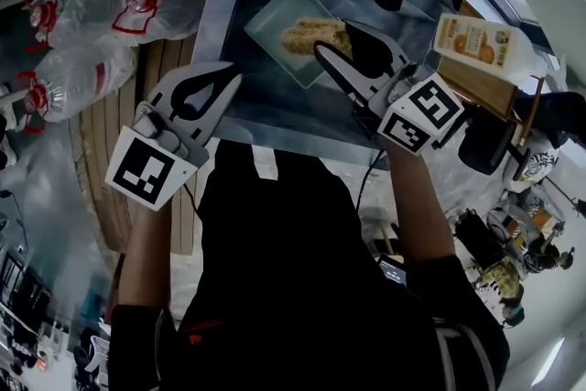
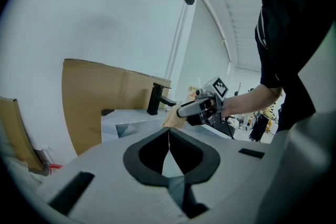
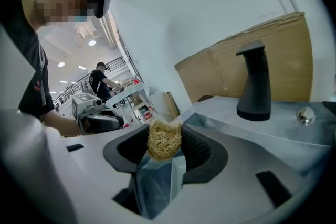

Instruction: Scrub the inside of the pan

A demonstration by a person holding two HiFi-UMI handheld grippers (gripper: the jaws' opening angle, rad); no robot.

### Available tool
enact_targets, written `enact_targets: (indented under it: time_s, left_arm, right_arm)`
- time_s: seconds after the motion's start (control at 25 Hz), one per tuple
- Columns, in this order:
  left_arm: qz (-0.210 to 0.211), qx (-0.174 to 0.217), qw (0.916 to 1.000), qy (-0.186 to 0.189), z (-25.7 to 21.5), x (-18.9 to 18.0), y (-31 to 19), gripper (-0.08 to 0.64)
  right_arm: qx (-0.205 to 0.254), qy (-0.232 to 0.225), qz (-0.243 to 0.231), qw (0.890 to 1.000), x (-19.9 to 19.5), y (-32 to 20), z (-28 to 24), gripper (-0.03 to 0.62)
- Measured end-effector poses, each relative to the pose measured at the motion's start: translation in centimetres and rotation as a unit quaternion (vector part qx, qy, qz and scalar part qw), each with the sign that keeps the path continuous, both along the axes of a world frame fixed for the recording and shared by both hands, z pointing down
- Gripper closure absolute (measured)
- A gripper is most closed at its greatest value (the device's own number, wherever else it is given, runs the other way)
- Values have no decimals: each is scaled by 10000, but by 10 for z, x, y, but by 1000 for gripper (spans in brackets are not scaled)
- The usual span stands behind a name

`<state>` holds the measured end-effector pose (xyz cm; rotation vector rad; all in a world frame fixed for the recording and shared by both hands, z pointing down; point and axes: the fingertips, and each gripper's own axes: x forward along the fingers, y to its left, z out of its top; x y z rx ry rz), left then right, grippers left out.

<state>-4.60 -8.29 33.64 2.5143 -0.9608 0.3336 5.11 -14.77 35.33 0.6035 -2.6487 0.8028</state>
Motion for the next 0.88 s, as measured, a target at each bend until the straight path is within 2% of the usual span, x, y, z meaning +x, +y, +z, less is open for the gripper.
enact_targets:
  time_s: [0.36,0.88]
  left_arm:
    - [-67,-228,9997,83,24,-11,9,540]
    - [-57,-426,9991,55,45,-21,20,540]
  right_arm:
    - [-31,366,-147,9992,-21,-8,53,400]
    - [-389,769,-209,9961,-33,-9,137,399]
